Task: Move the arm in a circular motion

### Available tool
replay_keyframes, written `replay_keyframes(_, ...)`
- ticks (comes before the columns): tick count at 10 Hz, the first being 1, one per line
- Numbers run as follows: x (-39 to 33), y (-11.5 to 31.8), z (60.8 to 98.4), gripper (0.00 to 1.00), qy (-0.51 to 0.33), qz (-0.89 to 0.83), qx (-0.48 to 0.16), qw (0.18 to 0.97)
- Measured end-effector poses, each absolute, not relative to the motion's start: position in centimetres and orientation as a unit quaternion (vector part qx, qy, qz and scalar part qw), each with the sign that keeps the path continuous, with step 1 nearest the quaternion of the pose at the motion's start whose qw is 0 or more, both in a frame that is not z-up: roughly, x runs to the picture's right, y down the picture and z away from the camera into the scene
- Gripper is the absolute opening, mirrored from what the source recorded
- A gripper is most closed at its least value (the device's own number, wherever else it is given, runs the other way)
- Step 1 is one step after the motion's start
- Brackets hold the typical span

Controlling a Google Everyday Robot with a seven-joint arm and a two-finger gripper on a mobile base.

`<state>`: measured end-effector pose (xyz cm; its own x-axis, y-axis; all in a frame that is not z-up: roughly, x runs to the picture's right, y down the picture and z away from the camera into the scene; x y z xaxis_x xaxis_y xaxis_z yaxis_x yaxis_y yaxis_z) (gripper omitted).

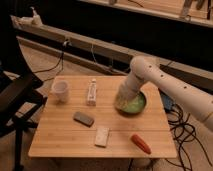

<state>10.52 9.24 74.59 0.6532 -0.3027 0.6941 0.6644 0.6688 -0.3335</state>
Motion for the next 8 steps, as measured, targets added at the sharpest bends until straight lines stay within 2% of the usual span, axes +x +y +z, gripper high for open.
replay_keyframes(3,16.1,8.2,76.5,0.02,-0.259,-0.231,-0.324,0.880)
replay_keyframes(5,16.9,6.4,78.4,0.16,-0.243,-0.211,-0.332,0.887)
replay_keyframes(6,16.9,5.3,79.3,0.29,-0.237,-0.200,-0.333,0.890)
replay_keyframes(8,17.1,5.2,79.6,0.41,-0.245,-0.206,-0.332,0.887)
